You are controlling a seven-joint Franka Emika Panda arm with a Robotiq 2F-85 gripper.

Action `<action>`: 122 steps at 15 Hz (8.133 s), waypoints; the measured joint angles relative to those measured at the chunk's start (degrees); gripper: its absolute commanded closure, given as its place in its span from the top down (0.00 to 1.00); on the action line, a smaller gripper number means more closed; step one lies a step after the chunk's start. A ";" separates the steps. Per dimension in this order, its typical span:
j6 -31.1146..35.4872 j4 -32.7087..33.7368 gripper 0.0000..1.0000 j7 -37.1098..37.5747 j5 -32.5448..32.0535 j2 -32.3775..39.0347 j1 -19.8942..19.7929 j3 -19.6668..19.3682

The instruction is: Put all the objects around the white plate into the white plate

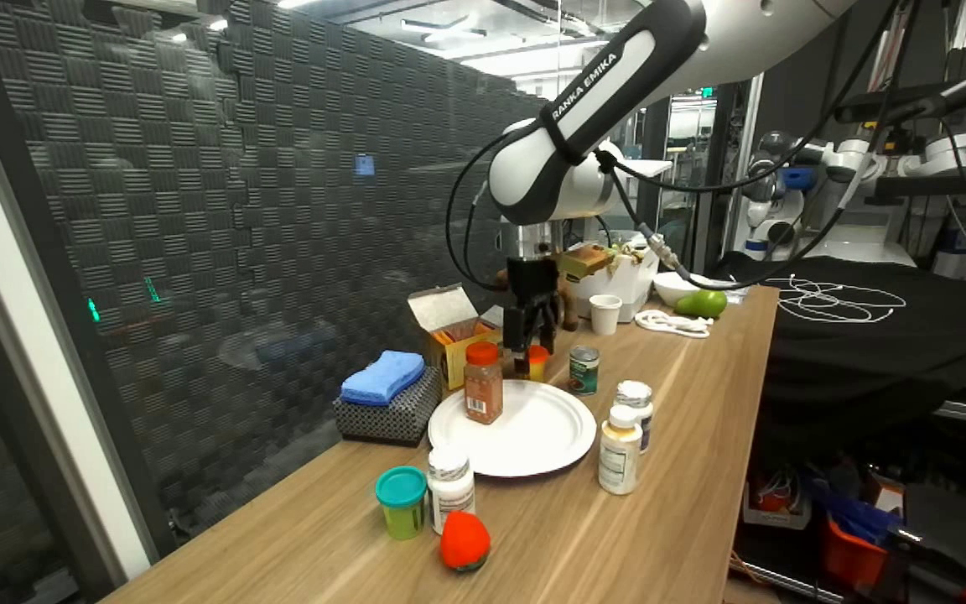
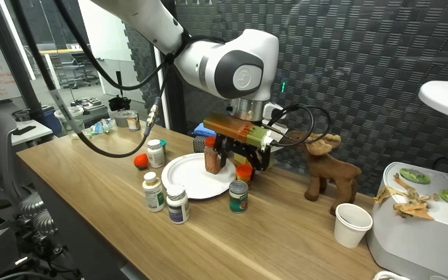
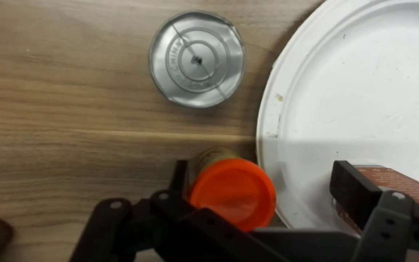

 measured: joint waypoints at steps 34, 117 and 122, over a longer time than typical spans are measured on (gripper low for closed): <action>6.66 -13.92 0.28 -14.74 -1.25 -10.67 0.11 4.82; 14.19 -25.01 0.19 -1.36 -11.07 -21.26 1.46 -1.70; 13.85 -27.87 0.19 -8.12 -6.67 -22.02 1.48 1.05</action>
